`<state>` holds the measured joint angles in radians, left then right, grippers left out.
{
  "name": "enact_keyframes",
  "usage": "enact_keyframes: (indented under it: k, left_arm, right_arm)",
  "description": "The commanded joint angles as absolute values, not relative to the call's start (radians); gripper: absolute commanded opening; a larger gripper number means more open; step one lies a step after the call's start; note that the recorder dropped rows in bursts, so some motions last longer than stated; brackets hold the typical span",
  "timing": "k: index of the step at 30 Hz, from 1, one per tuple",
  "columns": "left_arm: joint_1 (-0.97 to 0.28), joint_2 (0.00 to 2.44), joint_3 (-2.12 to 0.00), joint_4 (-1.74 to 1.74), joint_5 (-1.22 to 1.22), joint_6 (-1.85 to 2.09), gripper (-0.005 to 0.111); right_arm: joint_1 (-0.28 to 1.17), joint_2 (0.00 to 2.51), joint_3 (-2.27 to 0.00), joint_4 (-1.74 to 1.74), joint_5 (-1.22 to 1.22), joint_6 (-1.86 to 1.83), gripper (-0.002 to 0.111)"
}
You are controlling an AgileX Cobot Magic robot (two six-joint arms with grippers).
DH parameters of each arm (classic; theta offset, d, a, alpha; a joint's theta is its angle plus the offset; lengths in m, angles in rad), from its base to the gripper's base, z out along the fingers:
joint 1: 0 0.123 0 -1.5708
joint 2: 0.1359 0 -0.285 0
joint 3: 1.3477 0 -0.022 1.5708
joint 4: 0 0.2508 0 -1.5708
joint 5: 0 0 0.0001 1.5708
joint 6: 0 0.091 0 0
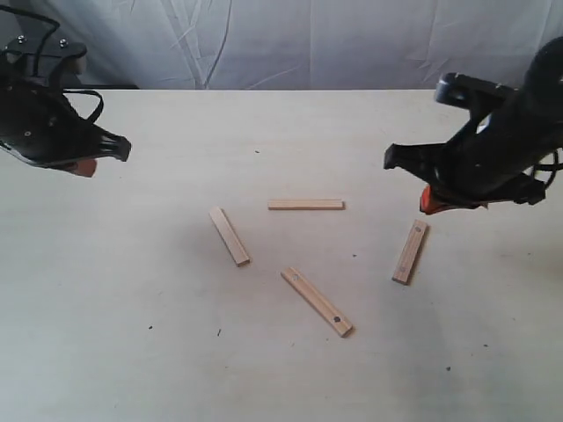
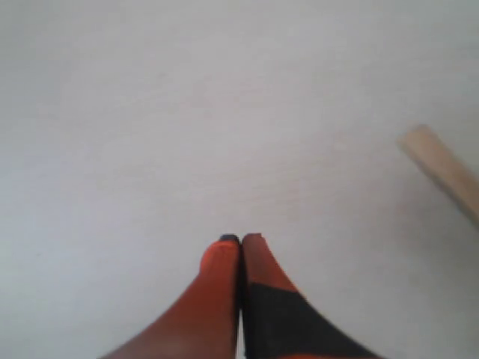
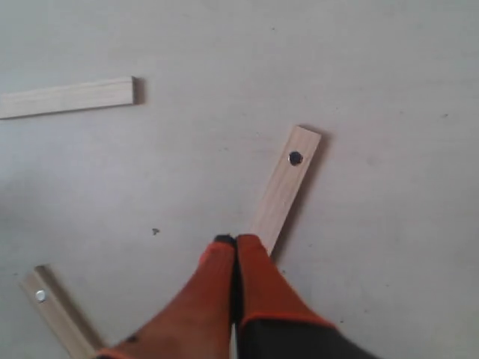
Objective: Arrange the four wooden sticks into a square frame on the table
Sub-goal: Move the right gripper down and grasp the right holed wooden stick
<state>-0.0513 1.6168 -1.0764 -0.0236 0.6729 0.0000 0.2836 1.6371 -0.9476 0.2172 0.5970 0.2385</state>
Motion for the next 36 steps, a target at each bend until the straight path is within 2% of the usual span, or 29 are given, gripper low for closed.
enact_keyframes:
  k: [1, 3, 8, 10, 15, 21, 23, 28, 32, 36]
  left_arm:
    - [-0.049, 1.662, -1.130, 0.117, 0.755, -0.244, 0.000]
    - [-0.051, 1.662, -1.130, 0.045, 0.752, -0.246, 0.000]
    - [-0.051, 1.663, -1.099, -0.151, 0.698, -0.169, 0.000]
    - [-0.053, 1.663, -1.066, -0.248, 0.656, -0.100, 0.000]
    - [-0.053, 1.663, -0.991, -0.507, 0.594, 0.083, 0.000]
    - [-0.075, 1.663, -0.984, -0.591, 0.583, 0.191, 0.000]
    - [-0.086, 1.663, -0.984, -0.588, 0.576, 0.194, 0.000]
    - [-0.102, 1.663, -0.984, -0.583, 0.568, 0.194, 0.000]
    - [-0.102, 1.663, -0.984, -0.583, 0.545, 0.194, 0.000]
    - [-0.102, 1.663, -0.984, -0.583, 0.529, 0.205, 0.000]
  right_arm:
    - [0.355, 1.765, -1.022, 0.000, 0.663, 0.534, 0.004]
    - [0.362, 1.796, -1.022, -0.021, 0.650, 0.583, 0.013]
    - [0.362, 1.841, -1.022, -0.014, 0.633, 0.598, 0.043]
    - [0.362, 1.847, -1.022, -0.014, 0.607, 0.611, 0.046]
    - [0.362, 1.877, -1.022, -0.014, 0.594, 0.632, 0.044]
    - [0.388, 1.928, -1.022, -0.012, 0.580, 0.632, 0.040]
    - [0.393, 1.942, -1.022, -0.006, 0.589, 0.632, 0.032]
    - [0.397, 1.954, -1.022, -0.006, 0.612, 0.623, 0.000]
    - [0.397, 1.898, -1.037, 0.000, 0.615, 0.539, 0.000]
    - [0.437, 1.914, -1.243, 0.098, 0.740, 0.344, 0.000]
